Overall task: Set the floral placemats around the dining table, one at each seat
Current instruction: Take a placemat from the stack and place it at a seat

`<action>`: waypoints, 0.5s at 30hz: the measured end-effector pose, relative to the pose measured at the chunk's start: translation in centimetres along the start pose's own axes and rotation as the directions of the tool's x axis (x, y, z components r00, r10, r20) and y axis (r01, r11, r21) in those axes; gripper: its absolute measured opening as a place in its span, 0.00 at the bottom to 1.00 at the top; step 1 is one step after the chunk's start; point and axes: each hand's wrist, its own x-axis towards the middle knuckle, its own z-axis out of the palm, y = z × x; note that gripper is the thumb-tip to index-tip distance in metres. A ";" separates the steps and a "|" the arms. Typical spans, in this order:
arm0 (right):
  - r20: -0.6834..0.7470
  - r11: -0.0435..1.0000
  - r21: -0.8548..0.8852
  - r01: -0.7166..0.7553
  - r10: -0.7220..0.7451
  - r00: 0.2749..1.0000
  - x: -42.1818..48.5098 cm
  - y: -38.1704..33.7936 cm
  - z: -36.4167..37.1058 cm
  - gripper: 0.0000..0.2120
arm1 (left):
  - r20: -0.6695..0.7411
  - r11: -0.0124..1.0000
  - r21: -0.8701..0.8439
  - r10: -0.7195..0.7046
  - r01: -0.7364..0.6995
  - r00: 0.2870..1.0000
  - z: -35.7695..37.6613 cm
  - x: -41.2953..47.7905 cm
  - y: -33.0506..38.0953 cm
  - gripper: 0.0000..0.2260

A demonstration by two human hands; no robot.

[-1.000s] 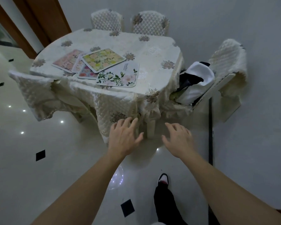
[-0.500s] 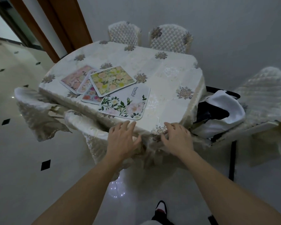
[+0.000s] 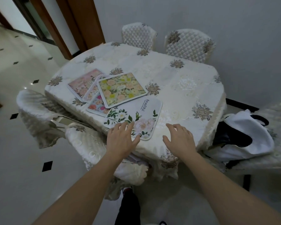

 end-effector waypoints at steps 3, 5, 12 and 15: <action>0.004 1.000 -0.015 -0.017 0.017 1.000 3.2 -0.6 0.3 0.25 | 0.006 1.000 -0.017 0.008 -0.008 1.000 0.9 3.2 -1.5 0.27; 0.007 0.999 -0.021 -0.032 0.032 0.999 5.4 -1.2 0.5 0.25 | -0.002 0.999 -0.031 0.014 -0.014 1.000 1.4 5.4 -2.9 0.27; 0.021 0.997 -0.032 -0.070 0.071 0.997 16.1 -6.1 1.5 0.25 | 0.019 0.996 -0.090 -0.020 0.022 1.000 3.1 14.6 -10.2 0.27; 0.035 0.997 -0.045 -0.063 0.065 0.997 20.6 -8.3 2.3 0.25 | 0.041 0.992 -0.115 -0.042 0.047 0.998 4.3 18.3 -13.4 0.27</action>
